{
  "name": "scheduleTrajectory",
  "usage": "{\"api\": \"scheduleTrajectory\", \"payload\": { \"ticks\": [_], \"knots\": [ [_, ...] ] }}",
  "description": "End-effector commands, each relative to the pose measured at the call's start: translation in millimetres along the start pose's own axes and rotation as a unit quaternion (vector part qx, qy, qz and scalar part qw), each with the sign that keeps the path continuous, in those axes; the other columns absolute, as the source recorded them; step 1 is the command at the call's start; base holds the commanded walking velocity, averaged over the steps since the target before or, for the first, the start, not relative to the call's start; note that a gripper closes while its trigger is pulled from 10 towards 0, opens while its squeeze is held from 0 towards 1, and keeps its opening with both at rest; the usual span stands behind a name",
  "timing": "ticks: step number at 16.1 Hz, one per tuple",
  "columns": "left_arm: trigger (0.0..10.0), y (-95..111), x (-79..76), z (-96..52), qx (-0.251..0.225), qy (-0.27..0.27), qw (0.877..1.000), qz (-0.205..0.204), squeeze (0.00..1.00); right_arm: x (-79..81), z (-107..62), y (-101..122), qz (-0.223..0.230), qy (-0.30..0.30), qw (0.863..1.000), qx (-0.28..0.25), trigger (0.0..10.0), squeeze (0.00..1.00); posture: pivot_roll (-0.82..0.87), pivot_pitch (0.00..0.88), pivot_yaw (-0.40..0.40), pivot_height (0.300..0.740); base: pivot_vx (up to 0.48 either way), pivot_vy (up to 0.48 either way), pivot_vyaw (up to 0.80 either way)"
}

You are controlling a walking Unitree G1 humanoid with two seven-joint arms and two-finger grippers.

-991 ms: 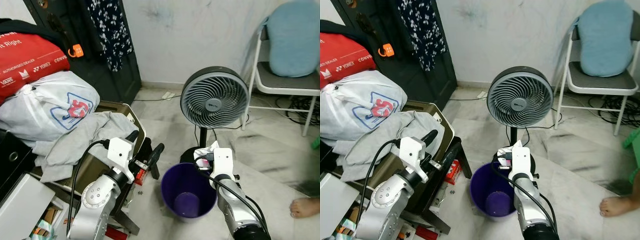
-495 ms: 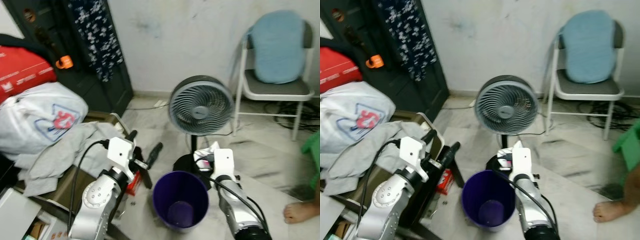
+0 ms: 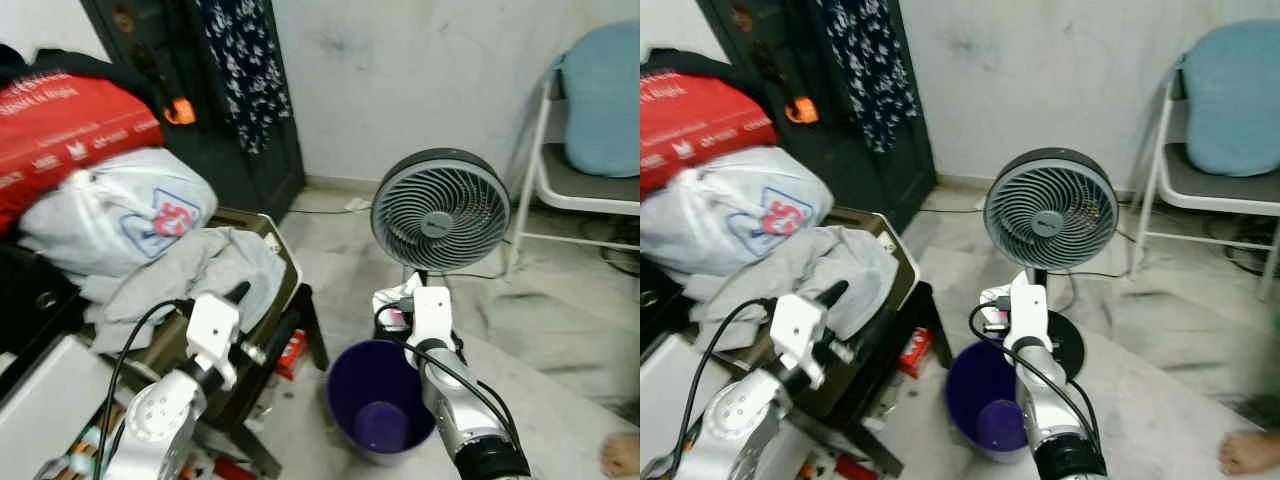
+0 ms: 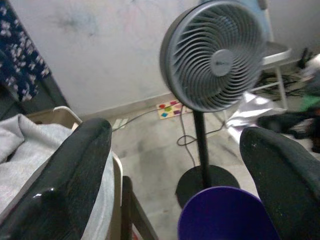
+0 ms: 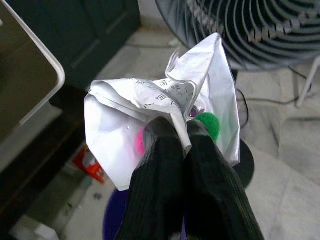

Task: Clean up the room

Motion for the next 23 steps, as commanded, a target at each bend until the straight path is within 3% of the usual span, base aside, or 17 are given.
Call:
{"api": "scheduleTrajectory", "payload": {
  "ticks": [1, 4, 5, 8, 13, 17, 23],
  "knots": [
    [10.0, -0.1, 7.0, -8.4, 0.008, -0.008, 1.0, 0.01, 0.0, 7.2, 3.3, 5.7, 0.009, 0.004, 1.0, -0.005, 10.0, 0.0, -0.13, 0.0, 0.158, 0.74, 0.0, 0.0, 0.0],
    [10.0, 2.9, 2.5, -21.1, 0.008, -0.043, 0.999, 0.014, 0.0, 2.7, 7.4, 6.9, 0.008, -0.017, 1.0, -0.003, 10.0, 0.0, -0.11, 0.0, 0.173, 0.74, 0.0, 0.0, 0.0],
    [10.0, 5.9, -0.9, -19.6, 0.006, -0.056, 0.998, 0.021, 0.0, -5.5, 9.3, 3.9, 0.02, -0.04, 0.999, 0.006, 10.0, 0.0, -0.11, 0.0, 0.178, 0.74, 0.0, 0.0, 0.0],
    [10.0, 7.5, 1.7, -12.1, 0.01, -0.044, 0.999, 0.018, 0.0, -7.4, 10.2, 3.4, 0.026, -0.051, 0.998, 0.008, 10.0, 0.0, -0.12, 0.0, 0.18, 0.74, 0.0, 0.0, 0.0],
    [10.0, 9.5, -8.9, -5.1, 0.009, -0.053, 0.999, 0.004, 0.0, 3.8, 12.1, -3.8, 0.051, -0.058, 0.997, 0.027, 10.0, 0.0, -0.12, 0.0, 0.192, 0.74, 0.0, 0.0, 0.0],
    [10.0, 12.4, -6.3, -1.5, 0.008, -0.045, 0.999, 0.003, 0.0, 13.8, 10.3, -16.7, 0.056, -0.054, 0.996, 0.049, 10.0, 0.0, -0.11, 0.0, 0.204, 0.74, 0.0, 0.0, 0.0],
    [10.0, 11.2, -9.5, -14.2, 0.026, -0.066, 0.997, 0.0, 0.0, 27.0, 9.1, -21.7, 0.088, -0.058, 0.993, 0.051, 10.0, 0.0, -0.09, 0.0, 0.281, 0.74, 0.0, 0.0, 0.0]
  ]
}}
Point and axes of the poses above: a point about 5 cm out from each wrist's last joint towards the gripper, its own z axis pointing out of the wrist towards the gripper, its own y axis along the axis of the wrist's last joint, x = y × z, the point moved 5 cm from there along z, pointing out of the wrist towards the gripper, and after that the axes turned 13 degrees about z, right-handed, at the moved point
